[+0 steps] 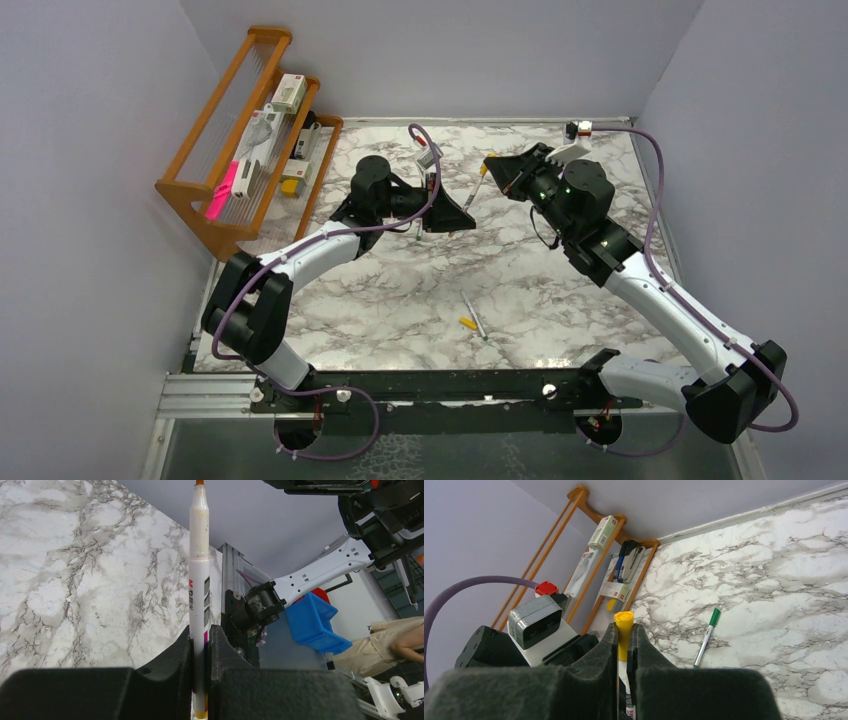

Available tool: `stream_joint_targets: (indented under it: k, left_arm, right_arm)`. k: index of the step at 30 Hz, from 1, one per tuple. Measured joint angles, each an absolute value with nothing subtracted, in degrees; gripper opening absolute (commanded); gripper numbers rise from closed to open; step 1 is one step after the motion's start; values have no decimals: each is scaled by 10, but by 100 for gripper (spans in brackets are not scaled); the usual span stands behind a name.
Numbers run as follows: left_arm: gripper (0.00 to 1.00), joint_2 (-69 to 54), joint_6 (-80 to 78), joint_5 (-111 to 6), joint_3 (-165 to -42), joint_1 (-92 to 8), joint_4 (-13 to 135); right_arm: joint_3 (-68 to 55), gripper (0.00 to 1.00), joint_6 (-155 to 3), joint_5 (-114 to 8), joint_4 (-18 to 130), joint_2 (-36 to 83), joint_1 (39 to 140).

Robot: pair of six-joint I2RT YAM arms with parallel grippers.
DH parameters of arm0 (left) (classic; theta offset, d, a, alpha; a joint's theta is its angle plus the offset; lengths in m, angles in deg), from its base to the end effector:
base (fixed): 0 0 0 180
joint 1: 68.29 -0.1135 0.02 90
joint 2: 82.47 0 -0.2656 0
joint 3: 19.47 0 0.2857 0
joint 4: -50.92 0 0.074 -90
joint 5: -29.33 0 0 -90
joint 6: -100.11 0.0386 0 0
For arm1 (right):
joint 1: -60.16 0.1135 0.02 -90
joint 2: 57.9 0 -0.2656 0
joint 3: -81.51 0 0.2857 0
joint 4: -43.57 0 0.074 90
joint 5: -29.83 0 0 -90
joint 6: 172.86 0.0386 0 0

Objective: Insert the pens into the pen caps

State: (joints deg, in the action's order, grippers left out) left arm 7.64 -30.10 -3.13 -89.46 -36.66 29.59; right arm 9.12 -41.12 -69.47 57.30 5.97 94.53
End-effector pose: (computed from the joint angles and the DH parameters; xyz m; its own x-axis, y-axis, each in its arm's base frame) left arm 0.3094 -0.2288 0.2828 -0.6317 -0.0179 -0.7750 0.7751 0.0040 -0.6318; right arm 0.2488 0.1626 0.3841 -0.3384 0.5645 -0.7529 -0.2667 0.7097 0.6521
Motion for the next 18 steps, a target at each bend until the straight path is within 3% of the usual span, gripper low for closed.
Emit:
stream_joint_targets:
  k: [18]
  left_arm:
    - [0, 76, -302, -32, -903, -367, 294]
  right_arm:
    - [99, 1, -411, -690, 571, 57, 945]
